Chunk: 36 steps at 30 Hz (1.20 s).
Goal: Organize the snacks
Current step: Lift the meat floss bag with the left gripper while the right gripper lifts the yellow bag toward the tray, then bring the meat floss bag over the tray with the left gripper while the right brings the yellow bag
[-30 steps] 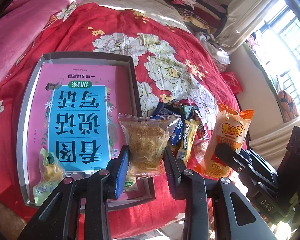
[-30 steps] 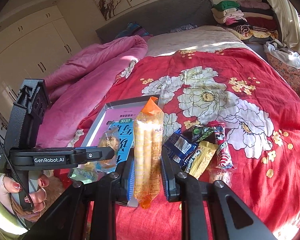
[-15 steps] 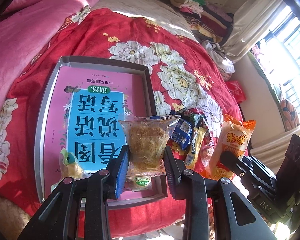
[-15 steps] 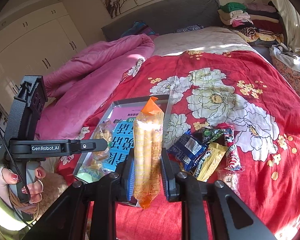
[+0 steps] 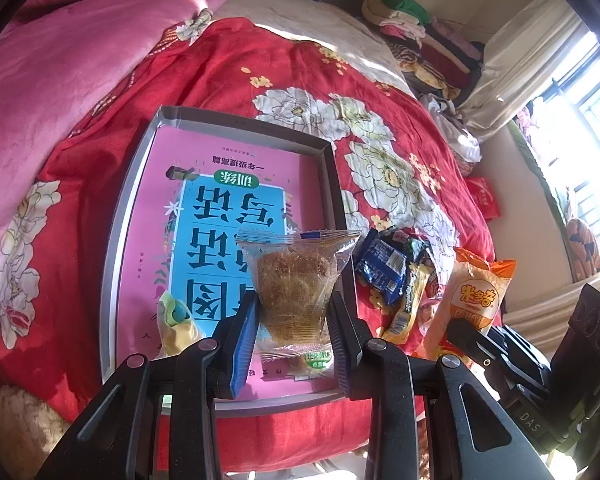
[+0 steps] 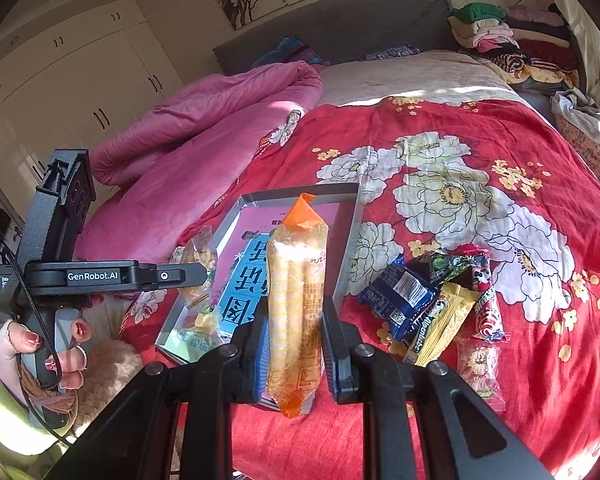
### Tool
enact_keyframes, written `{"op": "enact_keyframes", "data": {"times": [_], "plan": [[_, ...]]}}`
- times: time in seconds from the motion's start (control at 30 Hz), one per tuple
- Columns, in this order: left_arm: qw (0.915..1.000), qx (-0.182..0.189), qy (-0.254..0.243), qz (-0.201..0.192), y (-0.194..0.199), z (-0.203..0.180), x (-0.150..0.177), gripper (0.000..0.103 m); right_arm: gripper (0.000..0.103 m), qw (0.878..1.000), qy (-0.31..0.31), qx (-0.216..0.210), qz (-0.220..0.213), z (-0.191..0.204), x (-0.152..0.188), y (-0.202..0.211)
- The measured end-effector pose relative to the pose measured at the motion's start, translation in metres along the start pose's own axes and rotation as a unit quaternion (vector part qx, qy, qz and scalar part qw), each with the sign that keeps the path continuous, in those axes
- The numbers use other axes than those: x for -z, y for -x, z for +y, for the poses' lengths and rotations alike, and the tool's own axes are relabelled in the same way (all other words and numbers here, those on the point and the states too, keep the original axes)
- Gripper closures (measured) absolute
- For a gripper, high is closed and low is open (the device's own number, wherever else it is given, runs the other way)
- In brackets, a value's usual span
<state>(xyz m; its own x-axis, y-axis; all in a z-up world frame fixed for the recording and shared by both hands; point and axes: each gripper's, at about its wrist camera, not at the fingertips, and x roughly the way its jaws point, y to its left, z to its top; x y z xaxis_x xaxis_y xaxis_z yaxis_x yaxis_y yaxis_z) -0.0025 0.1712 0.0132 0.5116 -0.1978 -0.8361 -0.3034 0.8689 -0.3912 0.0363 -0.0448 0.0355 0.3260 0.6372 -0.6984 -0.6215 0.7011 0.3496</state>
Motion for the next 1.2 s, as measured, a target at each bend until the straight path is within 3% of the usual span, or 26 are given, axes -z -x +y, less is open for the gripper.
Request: {"op": "enact_keyframes", "data": {"times": [0.67, 1.2], "plan": [[0.9991, -0.005, 0.022, 0.034, -0.018, 0.035, 0.022, 0.068, 0.080, 0.997, 0.030, -0.028, 0.067, 0.036, 0.018, -0.046], [0.9965, -0.059, -0.022, 0.056, -0.041, 0.030, 0.032, 0.068, 0.080, 0.993, 0.043, -0.032, 0.104, 0.047, 0.025, -0.075]]}}
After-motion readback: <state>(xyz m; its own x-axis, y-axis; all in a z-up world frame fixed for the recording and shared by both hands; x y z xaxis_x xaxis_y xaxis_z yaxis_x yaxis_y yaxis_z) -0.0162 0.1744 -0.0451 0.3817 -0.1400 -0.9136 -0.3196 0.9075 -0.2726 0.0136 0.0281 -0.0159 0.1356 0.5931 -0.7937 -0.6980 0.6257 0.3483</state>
